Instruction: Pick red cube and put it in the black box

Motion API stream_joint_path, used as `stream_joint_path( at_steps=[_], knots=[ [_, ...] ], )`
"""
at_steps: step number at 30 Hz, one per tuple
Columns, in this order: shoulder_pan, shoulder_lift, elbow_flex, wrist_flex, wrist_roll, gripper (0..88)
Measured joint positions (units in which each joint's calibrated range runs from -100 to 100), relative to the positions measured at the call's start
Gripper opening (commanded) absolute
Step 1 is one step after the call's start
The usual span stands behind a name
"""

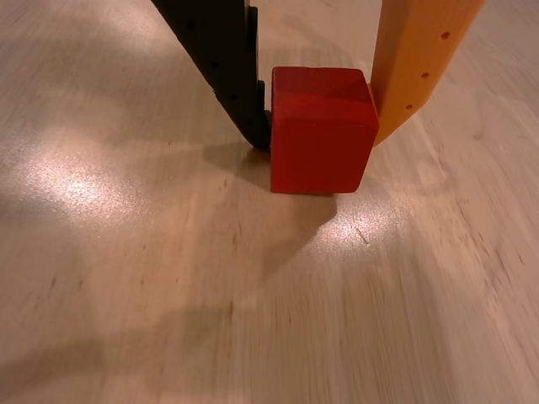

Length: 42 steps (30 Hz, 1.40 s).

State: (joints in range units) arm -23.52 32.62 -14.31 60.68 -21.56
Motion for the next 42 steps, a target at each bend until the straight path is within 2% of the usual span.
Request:
stream_joint_path(
  at_steps=[8,13,17,22,36,42],
  knots=[
    [0.84,0.00,0.00,0.61,0.00,2.2],
    [0.69,-3.56,0.00,4.89,0.35,2.2],
    [0.08,-9.12,0.00,10.22,3.29,2.2],
    [-2.36,-18.40,5.42,16.16,9.97,2.2],
    [-2.44,-50.15,29.16,34.43,39.08,2.3],
    [-2.44,-61.58,39.91,37.66,48.88,2.2]
  ],
)
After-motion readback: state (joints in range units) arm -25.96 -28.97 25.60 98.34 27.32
